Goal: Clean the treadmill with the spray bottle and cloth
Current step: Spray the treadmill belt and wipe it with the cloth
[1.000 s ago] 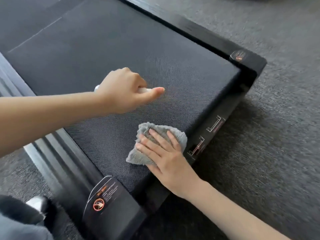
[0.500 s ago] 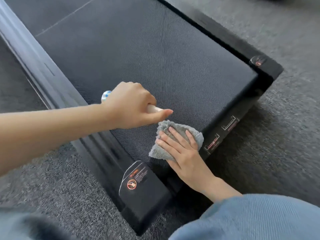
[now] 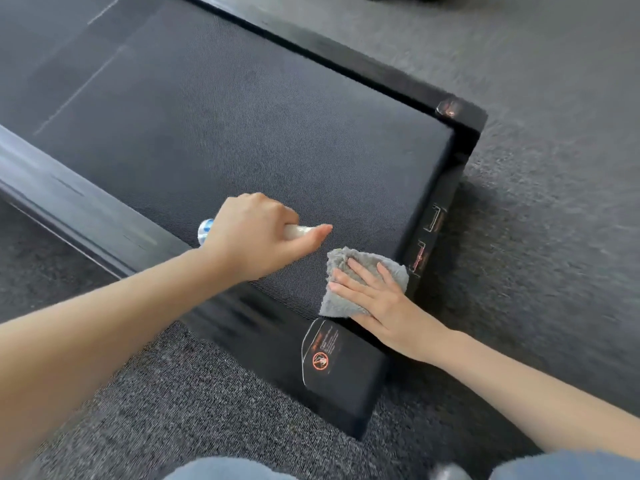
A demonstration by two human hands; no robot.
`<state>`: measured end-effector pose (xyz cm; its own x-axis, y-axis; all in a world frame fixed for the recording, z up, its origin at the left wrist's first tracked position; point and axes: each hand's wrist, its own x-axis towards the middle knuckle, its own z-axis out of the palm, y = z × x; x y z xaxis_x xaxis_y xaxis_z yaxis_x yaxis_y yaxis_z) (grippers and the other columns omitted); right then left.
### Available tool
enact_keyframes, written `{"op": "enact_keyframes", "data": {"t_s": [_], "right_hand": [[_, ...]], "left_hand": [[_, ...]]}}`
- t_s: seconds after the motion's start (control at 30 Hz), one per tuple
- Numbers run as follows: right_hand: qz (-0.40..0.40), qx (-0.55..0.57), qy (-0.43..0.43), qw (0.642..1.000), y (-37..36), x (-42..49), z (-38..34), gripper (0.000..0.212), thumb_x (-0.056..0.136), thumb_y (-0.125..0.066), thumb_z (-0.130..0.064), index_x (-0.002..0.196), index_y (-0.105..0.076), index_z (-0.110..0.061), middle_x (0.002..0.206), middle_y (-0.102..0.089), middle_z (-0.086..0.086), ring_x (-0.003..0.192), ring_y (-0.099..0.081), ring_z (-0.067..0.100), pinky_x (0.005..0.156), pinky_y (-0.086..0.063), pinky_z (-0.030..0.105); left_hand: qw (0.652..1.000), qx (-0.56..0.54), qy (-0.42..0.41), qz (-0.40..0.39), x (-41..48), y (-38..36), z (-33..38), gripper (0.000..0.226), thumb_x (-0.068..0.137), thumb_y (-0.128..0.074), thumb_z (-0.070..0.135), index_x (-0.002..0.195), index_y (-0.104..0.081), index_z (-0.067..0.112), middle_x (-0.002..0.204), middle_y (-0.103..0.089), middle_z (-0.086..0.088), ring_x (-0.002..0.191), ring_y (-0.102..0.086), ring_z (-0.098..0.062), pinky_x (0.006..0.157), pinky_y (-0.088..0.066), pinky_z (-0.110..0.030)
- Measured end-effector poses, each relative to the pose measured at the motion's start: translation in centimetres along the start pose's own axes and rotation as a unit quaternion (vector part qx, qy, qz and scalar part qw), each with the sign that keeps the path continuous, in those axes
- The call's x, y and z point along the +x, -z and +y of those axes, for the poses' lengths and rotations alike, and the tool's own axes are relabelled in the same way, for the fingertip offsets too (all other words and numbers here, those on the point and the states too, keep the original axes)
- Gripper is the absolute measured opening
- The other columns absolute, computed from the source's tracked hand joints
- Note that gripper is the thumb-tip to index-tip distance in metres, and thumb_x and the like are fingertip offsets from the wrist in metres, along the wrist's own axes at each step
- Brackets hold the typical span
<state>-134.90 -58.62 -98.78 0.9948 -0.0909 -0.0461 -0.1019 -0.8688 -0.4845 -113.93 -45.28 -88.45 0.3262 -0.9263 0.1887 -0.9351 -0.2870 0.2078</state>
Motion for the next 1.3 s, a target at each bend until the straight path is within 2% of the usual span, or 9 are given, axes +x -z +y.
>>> {"op": "enact_keyframes", "data": {"t_s": [0.3,0.47,0.6,0.7,0.77,0.93,1.0,1.17,1.3], "right_hand": [[0.076,0.077,-0.065,0.992,-2.1,0.8,-2.0,0.046,0.1,-0.035,-0.036,0.146,-0.029,-0.035,0.151,-0.009,-0.026,0.141,0.012,-0.007,0.114,0.019,0.034],[0.059,0.027,-0.024,0.998,-2.3,0.7,-1.6,0.062,0.089,-0.013,-0.053,0.147,-0.023,-0.037,0.151,-0.004,-0.028,0.141,0.014,-0.005,0.116,0.017,0.036],[0.032,0.035,0.021,0.999,-1.1,0.0,-1.3,0.064,0.089,-0.019,-0.057,0.15,-0.017,-0.035,0.157,-0.003,-0.021,0.141,0.017,-0.005,0.117,0.013,0.038],[0.065,0.071,0.091,0.991,0.6,-0.9,-0.4,0.057,0.093,-0.038,-0.044,0.147,-0.032,-0.027,0.155,-0.024,-0.015,0.144,-0.004,-0.001,0.119,0.003,0.032],[0.139,0.037,0.123,0.982,0.9,-1.8,1.1,0.046,0.092,-0.048,-0.027,0.137,-0.05,-0.019,0.146,-0.043,-0.01,0.141,-0.025,0.004,0.119,-0.013,0.032],[0.261,0.034,0.042,0.964,2.2,-1.4,3.6,0.034,0.088,-0.055,-0.018,0.12,-0.063,-0.015,0.118,-0.062,-0.009,0.115,-0.051,0.007,0.098,-0.042,0.037],[0.247,0.005,0.032,0.969,3.4,0.4,3.4,0.032,0.087,-0.06,-0.019,0.119,-0.064,-0.016,0.115,-0.063,-0.008,0.112,-0.05,0.011,0.097,-0.039,0.033],[0.093,-0.091,0.019,0.991,4.7,5.1,2.6,0.053,0.092,-0.053,-0.044,0.138,-0.049,-0.017,0.145,-0.041,-0.005,0.137,-0.027,0.016,0.111,-0.02,0.037],[0.046,-0.101,0.024,0.993,4.0,6.0,2.1,0.05,0.093,-0.051,-0.044,0.136,-0.049,-0.018,0.149,-0.035,-0.004,0.141,-0.019,0.016,0.113,-0.015,0.038]], "left_hand": [[0.999,0.024,0.008,0.026,0.4,-0.9,2.5,0.069,0.078,-0.016,0.075,0.047,-0.025,0.014,0.041,-0.028,0.002,0.04,-0.028,-0.017,0.044,-0.018,-0.026],[0.998,0.052,0.035,0.027,-0.6,-0.9,4.3,0.069,0.075,-0.015,0.075,0.049,-0.025,0.013,0.041,-0.028,0.001,0.042,-0.028,-0.02,0.044,-0.019,-0.027],[0.995,0.069,0.063,0.025,-1.3,-0.5,4.9,0.071,0.073,-0.013,0.077,0.048,-0.027,0.012,0.042,-0.033,0.0,0.044,-0.035,-0.023,0.046,-0.022,-0.028],[0.994,0.063,0.079,0.036,-1.7,-0.3,5.1,0.07,0.072,-0.014,0.077,0.047,-0.027,0.013,0.043,-0.037,0.0,0.048,-0.04,-0.026,0.047,-0.023,-0.029],[0.994,0.065,0.086,0.035,-2.1,-0.3,5.3,0.072,0.073,-0.014,0.077,0.047,-0.03,0.012,0.044,-0.04,-0.001,0.05,-0.045,-0.027,0.048,-0.027,-0.03],[0.993,0.074,0.084,0.035,-2.2,-0.5,5.5,0.072,0.074,-0.014,0.077,0.047,-0.032,0.013,0.044,-0.039,-0.001,0.049,-0.044,-0.024,0.049,-0.033,-0.03],[0.993,0.079,0.083,0.036,-1.8,-0.4,5.6,0.072,0.074,-0.013,0.078,0.048,-0.03,0.013,0.044,-0.039,-0.001,0.049,-0.043,-0.024,0.049,-0.031,-0.03],[0.991,0.096,0.082,0.043,-0.9,-0.4,6.2,0.072,0.075,-0.014,0.076,0.047,-0.031,0.012,0.042,-0.035,0.0,0.047,-0.039,-0.022,0.048,-0.027,-0.03],[0.991,0.093,0.085,0.051,-0.6,-0.6,6.4,0.071,0.074,-0.014,0.077,0.046,-0.029,0.013,0.042,-0.033,0.001,0.046,-0.037,-0.021,0.049,-0.027,-0.029]]}}
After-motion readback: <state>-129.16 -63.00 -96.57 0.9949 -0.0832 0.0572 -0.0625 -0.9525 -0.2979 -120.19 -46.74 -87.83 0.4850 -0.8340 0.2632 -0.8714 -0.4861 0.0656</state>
